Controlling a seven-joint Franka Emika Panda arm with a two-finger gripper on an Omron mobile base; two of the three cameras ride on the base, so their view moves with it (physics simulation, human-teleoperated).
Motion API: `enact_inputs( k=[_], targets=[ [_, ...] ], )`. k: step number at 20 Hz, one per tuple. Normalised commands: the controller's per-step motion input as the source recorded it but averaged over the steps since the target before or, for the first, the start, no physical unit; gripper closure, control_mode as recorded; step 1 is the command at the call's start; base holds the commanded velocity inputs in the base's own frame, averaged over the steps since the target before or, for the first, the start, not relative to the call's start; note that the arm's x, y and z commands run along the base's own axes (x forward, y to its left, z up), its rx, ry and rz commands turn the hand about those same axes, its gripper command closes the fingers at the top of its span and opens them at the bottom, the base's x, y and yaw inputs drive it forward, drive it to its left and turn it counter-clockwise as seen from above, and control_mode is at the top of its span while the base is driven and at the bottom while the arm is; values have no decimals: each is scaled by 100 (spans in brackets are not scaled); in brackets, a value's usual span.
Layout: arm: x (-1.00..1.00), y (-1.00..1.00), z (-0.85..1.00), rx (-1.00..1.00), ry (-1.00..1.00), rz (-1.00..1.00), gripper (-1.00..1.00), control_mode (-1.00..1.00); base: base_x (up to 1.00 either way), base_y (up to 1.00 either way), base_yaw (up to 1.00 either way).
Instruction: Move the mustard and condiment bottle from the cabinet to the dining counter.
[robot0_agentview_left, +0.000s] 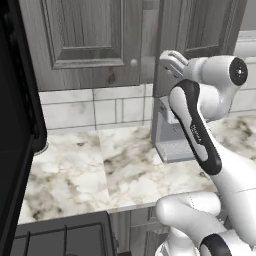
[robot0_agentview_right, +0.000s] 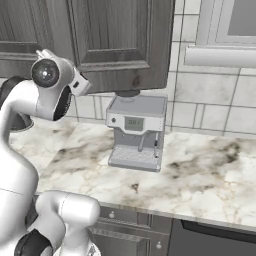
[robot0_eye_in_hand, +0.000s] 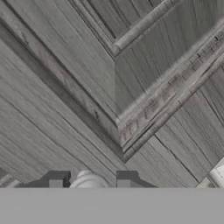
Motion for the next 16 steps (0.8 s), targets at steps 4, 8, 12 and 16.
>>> enact_inputs(
  k=[4, 8, 12, 16],
  targets=[
    [-100, -100, 0, 0, -1, 0, 100, -100, 0, 0, 0],
    [-100, -100, 0, 0, 0, 0, 100, -100, 0, 0, 0],
    [-100, -100, 0, -1, 0, 0, 100, -100, 0, 0, 0],
    [-100, -100, 0, -1, 2, 0, 100, -100, 0, 0, 0]
  ],
)
